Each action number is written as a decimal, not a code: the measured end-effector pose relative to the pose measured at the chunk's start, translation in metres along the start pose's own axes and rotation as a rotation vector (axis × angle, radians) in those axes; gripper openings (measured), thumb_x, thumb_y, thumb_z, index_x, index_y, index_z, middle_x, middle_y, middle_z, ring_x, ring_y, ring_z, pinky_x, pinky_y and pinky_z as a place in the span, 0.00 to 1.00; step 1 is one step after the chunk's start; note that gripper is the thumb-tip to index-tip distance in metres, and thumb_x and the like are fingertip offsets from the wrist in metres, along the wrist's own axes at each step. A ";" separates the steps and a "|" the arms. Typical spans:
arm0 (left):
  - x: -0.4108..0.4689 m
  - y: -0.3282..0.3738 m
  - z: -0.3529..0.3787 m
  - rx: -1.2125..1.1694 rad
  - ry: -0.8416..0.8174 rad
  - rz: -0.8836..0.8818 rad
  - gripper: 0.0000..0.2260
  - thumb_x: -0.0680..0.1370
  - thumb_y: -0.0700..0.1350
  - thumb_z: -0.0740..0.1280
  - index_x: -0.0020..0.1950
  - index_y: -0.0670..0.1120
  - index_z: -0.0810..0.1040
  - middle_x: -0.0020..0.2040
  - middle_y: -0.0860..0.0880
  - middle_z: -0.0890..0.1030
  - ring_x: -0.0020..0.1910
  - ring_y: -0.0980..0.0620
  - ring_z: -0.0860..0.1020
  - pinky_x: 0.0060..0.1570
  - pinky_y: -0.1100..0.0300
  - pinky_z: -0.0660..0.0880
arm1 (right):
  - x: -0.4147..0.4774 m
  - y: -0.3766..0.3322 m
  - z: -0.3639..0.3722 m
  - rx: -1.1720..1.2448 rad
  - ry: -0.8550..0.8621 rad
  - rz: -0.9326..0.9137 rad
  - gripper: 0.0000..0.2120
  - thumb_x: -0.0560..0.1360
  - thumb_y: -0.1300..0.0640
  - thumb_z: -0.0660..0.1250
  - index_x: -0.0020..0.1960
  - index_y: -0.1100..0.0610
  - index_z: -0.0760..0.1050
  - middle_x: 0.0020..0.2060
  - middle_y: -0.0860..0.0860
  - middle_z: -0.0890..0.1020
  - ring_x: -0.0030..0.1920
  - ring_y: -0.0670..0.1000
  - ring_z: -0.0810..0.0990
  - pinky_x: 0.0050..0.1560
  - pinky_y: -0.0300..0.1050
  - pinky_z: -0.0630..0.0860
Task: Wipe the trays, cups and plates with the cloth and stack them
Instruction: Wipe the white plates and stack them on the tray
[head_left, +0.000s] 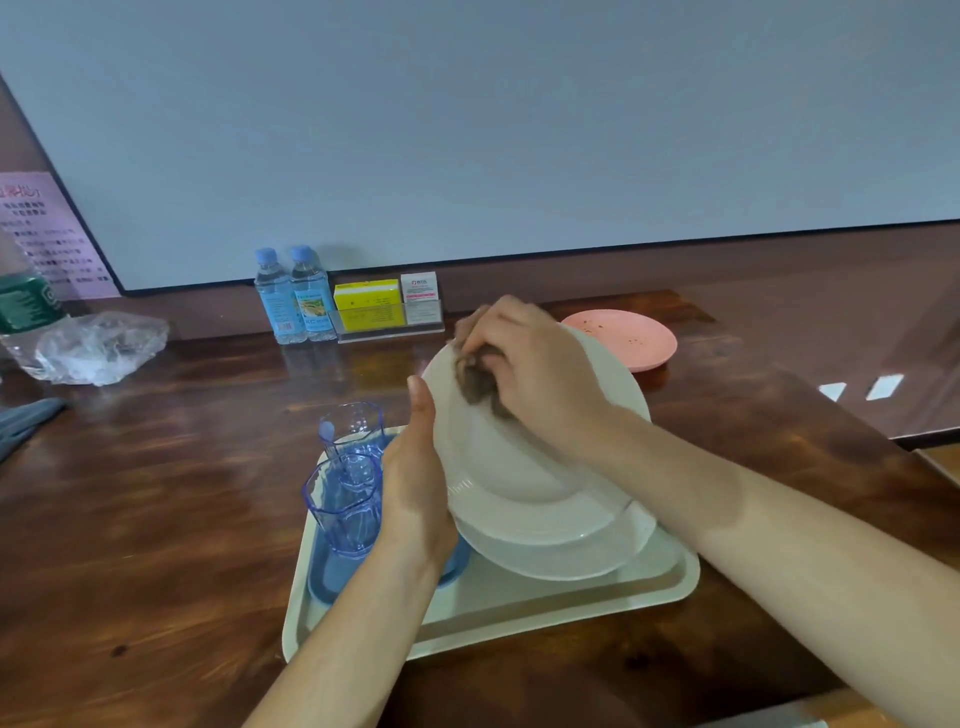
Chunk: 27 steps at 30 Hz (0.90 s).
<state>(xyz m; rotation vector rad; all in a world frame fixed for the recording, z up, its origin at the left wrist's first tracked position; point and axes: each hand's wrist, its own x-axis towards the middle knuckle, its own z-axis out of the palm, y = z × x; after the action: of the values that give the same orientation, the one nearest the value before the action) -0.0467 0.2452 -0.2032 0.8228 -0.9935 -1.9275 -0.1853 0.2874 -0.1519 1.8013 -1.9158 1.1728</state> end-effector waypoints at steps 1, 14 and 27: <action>-0.001 0.003 0.000 0.015 0.026 -0.004 0.26 0.79 0.69 0.66 0.61 0.48 0.86 0.57 0.46 0.89 0.58 0.44 0.87 0.69 0.41 0.78 | 0.002 0.010 -0.008 -0.042 0.033 0.037 0.12 0.75 0.68 0.69 0.48 0.53 0.83 0.54 0.44 0.81 0.55 0.52 0.80 0.55 0.54 0.78; -0.004 -0.001 0.002 0.041 0.027 0.011 0.20 0.83 0.62 0.67 0.61 0.48 0.85 0.56 0.46 0.89 0.57 0.44 0.87 0.67 0.42 0.79 | -0.001 -0.010 0.003 -0.020 0.048 -0.023 0.09 0.77 0.66 0.70 0.48 0.55 0.85 0.53 0.46 0.83 0.54 0.51 0.81 0.56 0.50 0.78; 0.000 0.001 -0.001 -0.077 0.082 0.044 0.17 0.82 0.61 0.69 0.61 0.50 0.86 0.57 0.46 0.89 0.59 0.41 0.86 0.62 0.41 0.82 | -0.079 0.025 -0.070 -0.302 -0.119 0.238 0.09 0.76 0.64 0.72 0.49 0.49 0.83 0.49 0.41 0.79 0.44 0.47 0.80 0.43 0.33 0.72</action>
<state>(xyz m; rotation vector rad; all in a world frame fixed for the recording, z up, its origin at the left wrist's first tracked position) -0.0454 0.2441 -0.2029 0.8226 -0.8764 -1.8678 -0.2154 0.3896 -0.1698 1.5485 -2.2834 0.7987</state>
